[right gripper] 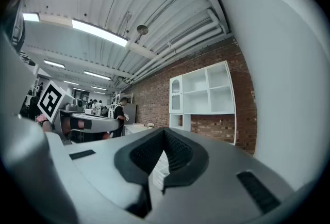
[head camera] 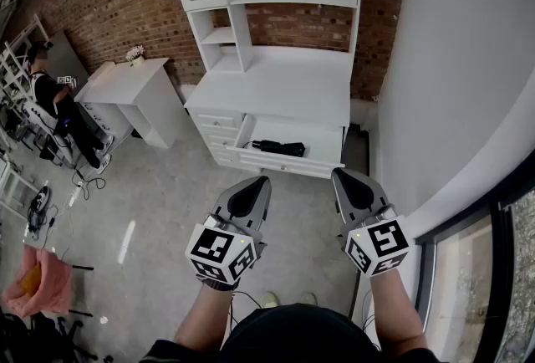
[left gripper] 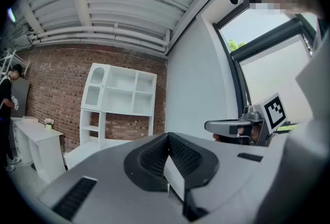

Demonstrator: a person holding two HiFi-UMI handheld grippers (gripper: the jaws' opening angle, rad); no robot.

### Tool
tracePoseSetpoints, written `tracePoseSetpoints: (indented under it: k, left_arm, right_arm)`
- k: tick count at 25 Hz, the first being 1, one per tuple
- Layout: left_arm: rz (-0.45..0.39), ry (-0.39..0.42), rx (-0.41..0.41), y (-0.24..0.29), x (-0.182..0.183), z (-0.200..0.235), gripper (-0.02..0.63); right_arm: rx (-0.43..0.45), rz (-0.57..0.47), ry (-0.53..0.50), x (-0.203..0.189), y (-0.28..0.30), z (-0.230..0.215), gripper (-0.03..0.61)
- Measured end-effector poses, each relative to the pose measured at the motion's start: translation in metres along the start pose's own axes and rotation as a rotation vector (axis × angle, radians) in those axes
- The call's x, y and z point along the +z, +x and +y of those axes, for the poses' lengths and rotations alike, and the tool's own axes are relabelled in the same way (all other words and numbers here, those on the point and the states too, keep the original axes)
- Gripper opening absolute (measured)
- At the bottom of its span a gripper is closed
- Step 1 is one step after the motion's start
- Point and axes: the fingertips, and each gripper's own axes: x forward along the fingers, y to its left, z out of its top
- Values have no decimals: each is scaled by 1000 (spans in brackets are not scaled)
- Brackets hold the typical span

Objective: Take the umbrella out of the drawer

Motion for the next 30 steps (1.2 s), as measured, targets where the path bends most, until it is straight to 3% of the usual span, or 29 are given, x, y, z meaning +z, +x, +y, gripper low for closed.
tracePoseSetpoints:
  k: [18,30]
  left_arm:
    - [2,-20,51,13,0,-3,6]
    - [24,-16,116,27,-12,0,8]
  right_arm:
    - [45,-28,93,-2,-16,-34,3]
    - [20,-50,100,-14,-8,-67,3]
